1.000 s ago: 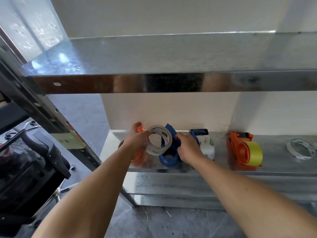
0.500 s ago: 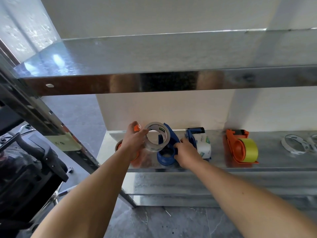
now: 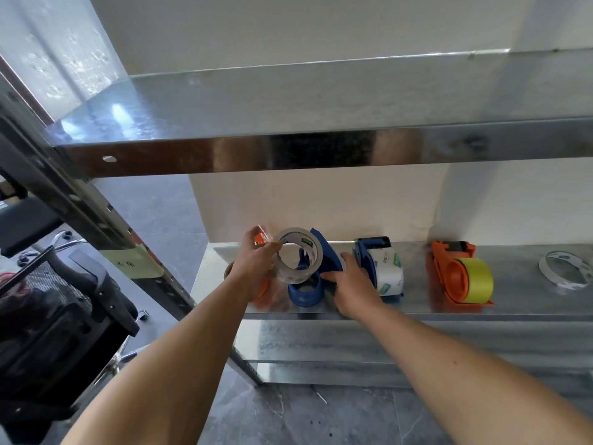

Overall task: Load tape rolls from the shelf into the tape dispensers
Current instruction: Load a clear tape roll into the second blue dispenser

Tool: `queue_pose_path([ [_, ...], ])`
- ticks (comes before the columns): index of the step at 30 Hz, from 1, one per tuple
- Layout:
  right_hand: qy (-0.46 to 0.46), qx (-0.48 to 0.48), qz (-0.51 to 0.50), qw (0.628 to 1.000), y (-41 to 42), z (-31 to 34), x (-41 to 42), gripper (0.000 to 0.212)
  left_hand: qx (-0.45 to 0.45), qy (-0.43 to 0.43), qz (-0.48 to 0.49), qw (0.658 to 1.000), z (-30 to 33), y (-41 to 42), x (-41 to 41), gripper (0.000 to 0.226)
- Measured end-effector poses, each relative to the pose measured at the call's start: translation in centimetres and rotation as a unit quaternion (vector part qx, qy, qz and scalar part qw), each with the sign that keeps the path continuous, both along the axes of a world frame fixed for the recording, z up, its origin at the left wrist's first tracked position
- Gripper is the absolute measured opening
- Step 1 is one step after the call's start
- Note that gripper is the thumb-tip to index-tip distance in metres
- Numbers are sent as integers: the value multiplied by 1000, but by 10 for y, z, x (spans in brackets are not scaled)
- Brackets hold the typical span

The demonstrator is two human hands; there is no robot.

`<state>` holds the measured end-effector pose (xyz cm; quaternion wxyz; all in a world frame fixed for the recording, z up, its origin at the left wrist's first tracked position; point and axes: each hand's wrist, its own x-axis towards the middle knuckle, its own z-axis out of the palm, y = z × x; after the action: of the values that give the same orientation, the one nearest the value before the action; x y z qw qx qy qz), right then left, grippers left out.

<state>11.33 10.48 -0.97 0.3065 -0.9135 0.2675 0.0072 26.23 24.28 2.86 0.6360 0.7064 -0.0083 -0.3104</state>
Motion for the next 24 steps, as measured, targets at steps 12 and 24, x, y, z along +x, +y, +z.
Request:
queue_pose_path([
  [12,-82,98,-95,987,-2,22,0,43,28,32,-34,999,-17,-3,-18,75],
  [24,-28,100,-103,989,-3,16,2,44,68,34,-10,997,-36,-15,-30,78],
])
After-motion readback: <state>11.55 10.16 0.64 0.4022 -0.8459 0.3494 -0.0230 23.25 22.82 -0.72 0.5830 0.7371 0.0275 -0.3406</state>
